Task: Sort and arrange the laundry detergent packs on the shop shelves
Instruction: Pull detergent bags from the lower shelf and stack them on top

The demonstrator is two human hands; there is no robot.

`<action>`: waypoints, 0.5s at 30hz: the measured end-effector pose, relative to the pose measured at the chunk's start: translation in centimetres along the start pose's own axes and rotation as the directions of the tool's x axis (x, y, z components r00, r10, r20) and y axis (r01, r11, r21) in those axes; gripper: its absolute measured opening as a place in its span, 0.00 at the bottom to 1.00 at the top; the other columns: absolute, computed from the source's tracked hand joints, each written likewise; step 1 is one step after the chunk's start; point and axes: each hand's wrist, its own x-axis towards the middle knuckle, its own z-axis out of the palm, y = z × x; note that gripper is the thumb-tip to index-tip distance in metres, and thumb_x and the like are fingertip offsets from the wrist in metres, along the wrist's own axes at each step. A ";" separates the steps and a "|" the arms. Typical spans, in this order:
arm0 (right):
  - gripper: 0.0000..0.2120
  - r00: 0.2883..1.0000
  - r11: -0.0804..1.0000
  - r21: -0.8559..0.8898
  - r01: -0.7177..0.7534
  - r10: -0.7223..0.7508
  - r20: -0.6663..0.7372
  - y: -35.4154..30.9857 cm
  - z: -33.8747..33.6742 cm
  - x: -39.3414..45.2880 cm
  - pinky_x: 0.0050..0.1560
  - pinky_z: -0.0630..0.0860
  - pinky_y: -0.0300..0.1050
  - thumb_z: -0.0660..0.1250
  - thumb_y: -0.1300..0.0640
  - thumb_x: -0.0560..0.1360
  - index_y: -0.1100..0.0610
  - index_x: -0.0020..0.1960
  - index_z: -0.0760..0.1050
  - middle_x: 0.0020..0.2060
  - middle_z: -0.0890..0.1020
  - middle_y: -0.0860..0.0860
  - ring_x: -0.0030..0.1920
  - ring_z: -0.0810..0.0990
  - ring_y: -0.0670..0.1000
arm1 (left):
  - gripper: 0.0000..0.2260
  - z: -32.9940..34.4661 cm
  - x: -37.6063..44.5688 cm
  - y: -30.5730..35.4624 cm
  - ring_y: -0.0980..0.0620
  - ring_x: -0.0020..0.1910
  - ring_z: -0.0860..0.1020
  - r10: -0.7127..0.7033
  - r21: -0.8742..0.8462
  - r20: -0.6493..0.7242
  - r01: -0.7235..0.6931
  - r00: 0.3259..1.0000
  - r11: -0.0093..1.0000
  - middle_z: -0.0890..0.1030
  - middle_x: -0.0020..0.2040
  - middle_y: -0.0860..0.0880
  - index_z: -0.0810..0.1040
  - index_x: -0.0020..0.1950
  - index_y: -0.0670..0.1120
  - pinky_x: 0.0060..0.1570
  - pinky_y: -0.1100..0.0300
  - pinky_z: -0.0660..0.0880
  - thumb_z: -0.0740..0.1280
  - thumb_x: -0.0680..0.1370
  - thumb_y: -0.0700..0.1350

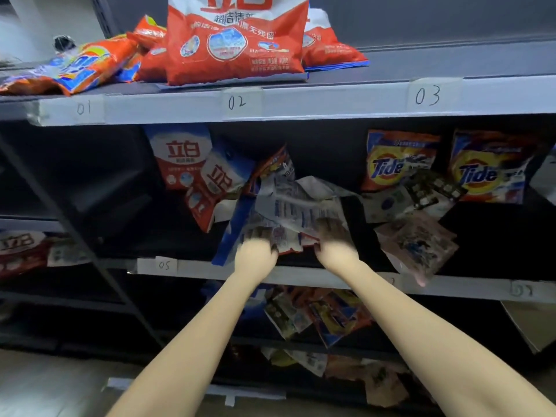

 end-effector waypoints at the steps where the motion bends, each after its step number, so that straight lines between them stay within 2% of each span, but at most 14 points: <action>1: 0.26 1.000 1.000 -0.009 -0.017 0.017 -0.003 0.1 0.5 0.6 0.67 0.62 0.48 0.62 0.60 0.76 0.59 0.72 0.60 0.69 0.66 0.57 0.69 0.63 0.58 | 0.20 0.6 0.7 -0.2 0.44 0.64 0.71 0.025 -0.021 0.005 -0.025 1.000 0.999 0.72 0.67 0.42 0.67 0.71 0.42 0.60 0.55 0.69 0.58 0.80 0.46; 3: 0.27 0.997 0.997 -0.021 -0.068 0.069 0.025 0.2 1.6 1.4 0.72 0.55 0.49 0.60 0.58 0.78 0.59 0.74 0.56 0.72 0.61 0.57 0.73 0.58 0.57 | 0.20 1.6 2.1 -0.2 0.46 0.69 0.68 0.057 -0.068 0.036 -0.054 0.998 0.996 0.68 0.71 0.44 0.65 0.73 0.43 0.67 0.56 0.65 0.56 0.82 0.45; 5: 0.26 0.996 0.996 -0.005 -0.087 0.087 0.021 0.5 2.8 1.7 0.73 0.53 0.51 0.58 0.58 0.79 0.59 0.75 0.57 0.74 0.60 0.57 0.75 0.55 0.58 | 0.18 2.5 3.1 0.0 0.48 0.67 0.69 0.028 -0.141 0.093 -0.014 0.995 0.990 0.70 0.70 0.45 0.67 0.71 0.44 0.67 0.57 0.65 0.53 0.83 0.47; 7: 0.24 0.998 0.999 0.017 -0.048 0.049 -0.048 1.2 4.2 1.8 0.69 0.61 0.56 0.61 0.59 0.77 0.61 0.71 0.65 0.70 0.67 0.60 0.71 0.64 0.62 | 0.18 3.6 3.7 0.1 0.47 0.66 0.71 0.009 -0.174 0.071 0.004 0.997 0.985 0.70 0.70 0.47 0.68 0.71 0.45 0.63 0.56 0.68 0.52 0.83 0.48; 9: 0.21 0.996 0.999 0.047 -0.018 0.022 -0.085 2.1 5.0 2.2 0.60 0.72 0.59 0.61 0.58 0.73 0.60 0.65 0.74 0.62 0.77 0.60 0.62 0.76 0.63 | 0.17 4.6 3.5 0.2 0.45 0.62 0.75 0.021 -0.148 -0.062 -0.030 0.998 0.988 0.74 0.67 0.45 0.72 0.69 0.44 0.58 0.55 0.73 0.56 0.82 0.47; 10: 0.20 0.993 0.998 0.061 -0.010 0.017 -0.115 2.3 5.0 2.3 0.56 0.74 0.59 0.61 0.59 0.72 0.59 0.63 0.76 0.59 0.79 0.59 0.59 0.78 0.62 | 0.15 4.9 3.4 0.2 0.44 0.56 0.79 0.040 -0.145 -0.140 -0.060 0.989 0.988 0.79 0.61 0.43 0.76 0.64 0.42 0.51 0.54 0.77 0.60 0.80 0.45; 12: 0.19 0.982 0.994 0.105 -0.024 0.043 -0.186 2.2 4.4 2.6 0.55 0.75 0.56 0.66 0.64 0.71 0.59 0.61 0.78 0.57 0.80 0.58 0.58 0.79 0.61 | 0.13 5.4 3.4 0.2 0.44 0.41 0.83 0.084 -0.105 -0.181 -0.104 0.980 0.989 0.84 0.49 0.43 0.82 0.54 0.42 0.35 0.56 0.79 0.73 0.70 0.43; 14: 0.16 0.964 0.983 0.170 -0.070 0.110 -0.240 2.0 3.9 3.0 0.58 0.71 0.54 0.63 0.65 0.75 0.59 0.62 0.77 0.59 0.80 0.58 0.60 0.77 0.60 | 0.17 6.0 3.5 0.1 0.44 0.36 0.83 0.081 -0.071 -0.194 -0.096 0.978 0.993 0.84 0.46 0.43 0.83 0.51 0.42 0.30 0.57 0.78 0.79 0.63 0.40; 15: 0.15 0.954 0.974 0.209 -0.084 0.139 -0.266 2.0 3.7 3.1 0.59 0.71 0.55 0.61 0.64 0.76 0.59 0.61 0.77 0.58 0.80 0.59 0.59 0.77 0.60 | 0.18 6.0 3.5 0.2 0.43 0.37 0.83 0.084 -0.082 -0.193 -0.101 0.978 0.991 0.84 0.47 0.43 0.83 0.52 0.42 0.32 0.56 0.78 0.78 0.63 0.40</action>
